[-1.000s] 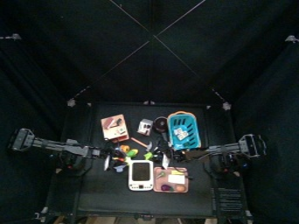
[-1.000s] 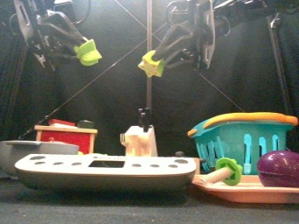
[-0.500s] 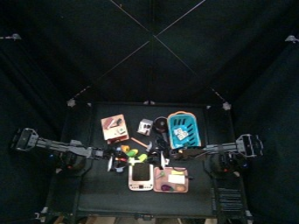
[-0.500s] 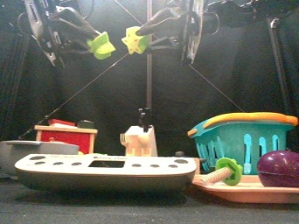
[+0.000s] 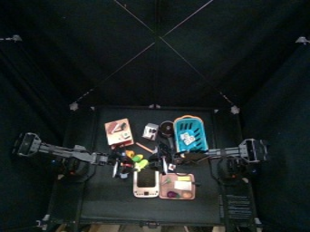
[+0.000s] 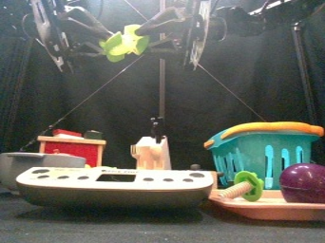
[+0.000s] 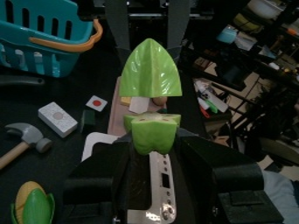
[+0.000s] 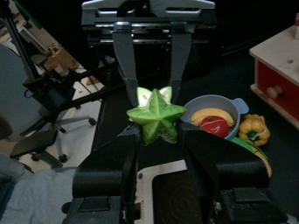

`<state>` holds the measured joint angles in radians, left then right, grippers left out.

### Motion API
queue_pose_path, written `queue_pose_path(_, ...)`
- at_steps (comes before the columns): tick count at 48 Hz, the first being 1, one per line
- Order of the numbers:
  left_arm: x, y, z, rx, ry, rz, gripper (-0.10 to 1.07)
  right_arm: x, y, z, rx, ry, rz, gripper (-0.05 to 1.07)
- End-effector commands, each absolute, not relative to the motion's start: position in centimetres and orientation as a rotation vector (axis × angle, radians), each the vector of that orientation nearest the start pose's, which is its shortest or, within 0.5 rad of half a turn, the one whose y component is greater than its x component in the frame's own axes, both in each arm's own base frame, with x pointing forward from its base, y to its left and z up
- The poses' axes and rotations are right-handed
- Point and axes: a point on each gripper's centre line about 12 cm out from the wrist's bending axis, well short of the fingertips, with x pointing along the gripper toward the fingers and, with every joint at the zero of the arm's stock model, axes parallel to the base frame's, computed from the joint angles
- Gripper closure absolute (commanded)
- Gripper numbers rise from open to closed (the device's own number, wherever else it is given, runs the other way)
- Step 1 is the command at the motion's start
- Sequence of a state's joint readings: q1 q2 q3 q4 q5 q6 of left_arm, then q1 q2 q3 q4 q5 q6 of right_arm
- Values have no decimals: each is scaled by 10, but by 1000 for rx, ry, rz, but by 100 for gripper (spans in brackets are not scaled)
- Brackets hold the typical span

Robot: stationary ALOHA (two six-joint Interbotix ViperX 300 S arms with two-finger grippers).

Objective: Assemble starfruit

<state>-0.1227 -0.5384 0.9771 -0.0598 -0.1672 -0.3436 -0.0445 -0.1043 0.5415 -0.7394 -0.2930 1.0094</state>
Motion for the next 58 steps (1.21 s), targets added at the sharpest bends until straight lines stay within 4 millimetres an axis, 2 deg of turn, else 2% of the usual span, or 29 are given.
queue_pose_path(1, 285, -34, 267, -399, 256, -61, 26, 416, 6, 296, 295, 188, 142, 35)
queue_pose_path(14, 284, -35, 265, -408, 264, -58, 26, 432, 8, 294, 233, 185, 173, 35)
queue_pose_path(23, 282, -39, 260, -403, 284, -72, 26, 431, 6, 293, 230, 189, 170, 35)
queue_pose_path(38, 279, -42, 267, -405, 264, -87, 26, 428, 6, 279, 224, 223, 168, 35)
queue_pose_path(48, 280, -44, 271, -462, 266, -81, 26, 439, 7, 263, 196, 270, 167, 35)
queue_pose_path(58, 279, -46, 267, -496, 313, -72, 26, 446, 6, 264, 152, 282, 157, 35)
